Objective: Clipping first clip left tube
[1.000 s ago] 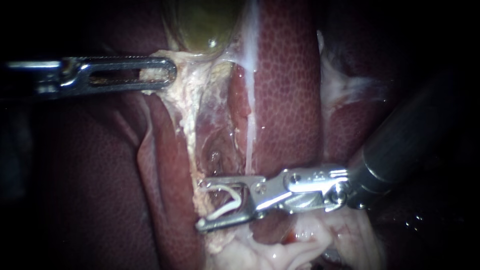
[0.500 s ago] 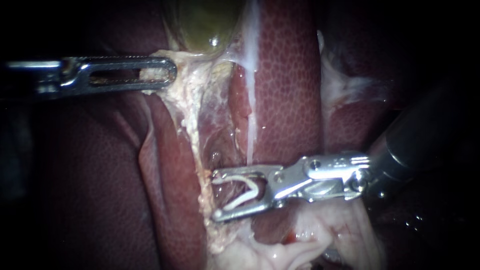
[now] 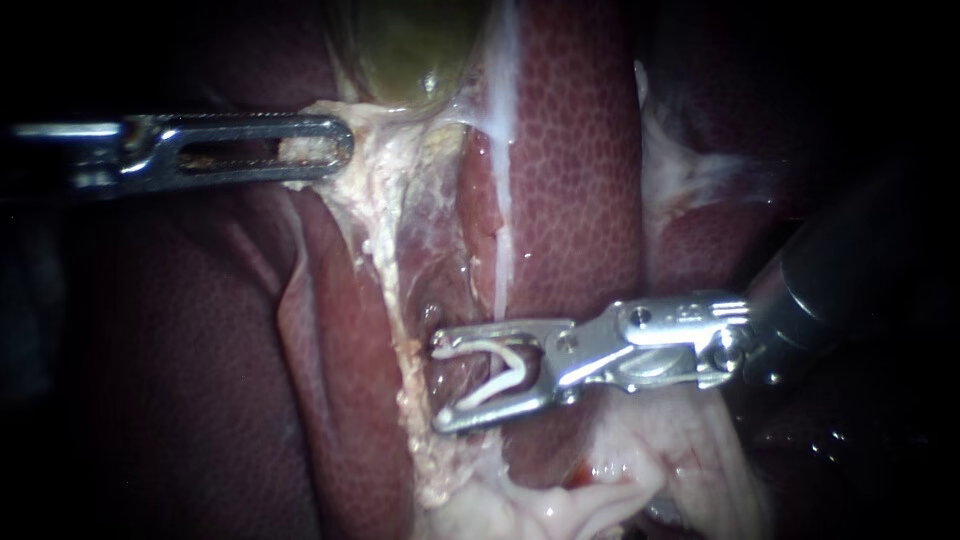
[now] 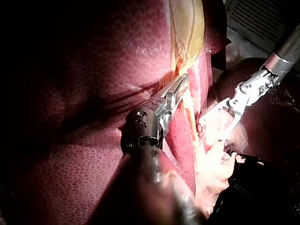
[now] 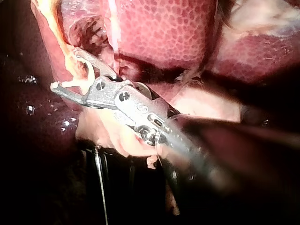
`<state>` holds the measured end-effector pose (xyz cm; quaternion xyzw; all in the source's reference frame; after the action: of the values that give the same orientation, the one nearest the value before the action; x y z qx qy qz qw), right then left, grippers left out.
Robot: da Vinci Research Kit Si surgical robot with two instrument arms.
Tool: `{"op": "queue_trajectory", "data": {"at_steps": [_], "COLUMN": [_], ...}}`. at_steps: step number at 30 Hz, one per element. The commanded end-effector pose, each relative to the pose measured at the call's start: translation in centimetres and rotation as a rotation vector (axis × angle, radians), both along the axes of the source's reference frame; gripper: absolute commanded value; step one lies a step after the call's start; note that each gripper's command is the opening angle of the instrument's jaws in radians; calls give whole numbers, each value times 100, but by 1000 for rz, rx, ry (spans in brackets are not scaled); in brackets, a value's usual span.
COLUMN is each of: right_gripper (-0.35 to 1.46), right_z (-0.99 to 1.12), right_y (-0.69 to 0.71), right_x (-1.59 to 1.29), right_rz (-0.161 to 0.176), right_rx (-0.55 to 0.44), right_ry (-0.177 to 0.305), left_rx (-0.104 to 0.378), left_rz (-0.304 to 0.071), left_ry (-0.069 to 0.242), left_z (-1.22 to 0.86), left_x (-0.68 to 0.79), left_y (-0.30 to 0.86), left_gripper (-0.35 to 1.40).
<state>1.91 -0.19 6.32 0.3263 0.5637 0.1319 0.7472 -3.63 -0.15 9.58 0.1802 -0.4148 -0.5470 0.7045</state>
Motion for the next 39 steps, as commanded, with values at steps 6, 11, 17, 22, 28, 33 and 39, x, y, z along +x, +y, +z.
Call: {"op": "queue_trajectory", "data": {"at_steps": [6, 11, 17, 22, 28, 33, 39], "right_gripper": [55, 56, 57, 58, 58, 58, 58], "right_z": [10, 15, 20, 23, 22, 16, 11], "right_y": [-4, -10, -13, -15, -20, -23, -26], "right_x": [9, 21, 29, 35, 37, 39, 43], "right_rz": [1, 3, 4, 9, 12, 0, -16], "right_rx": [-5, -11, -15, -17, 18, 71, 118], "right_ry": [-2, -4, -6, -2, 29, 62, 100], "left_rx": [0, 0, 0, 0, 0, 0, 0], "left_rz": [-1, -1, -1, -2, -2, -2, -2], "left_ry": [0, 1, 1, 1, 1, 1, 1], "left_z": [0, 0, 0, 0, 0, 0, 0], "left_x": [-1, -1, -1, -2, -2, -2, -2], "left_y": [0, 0, 0, 0, -1, -1, -1], "left_gripper": [-35, -35, -35, -35, -35, -35, -35]}}
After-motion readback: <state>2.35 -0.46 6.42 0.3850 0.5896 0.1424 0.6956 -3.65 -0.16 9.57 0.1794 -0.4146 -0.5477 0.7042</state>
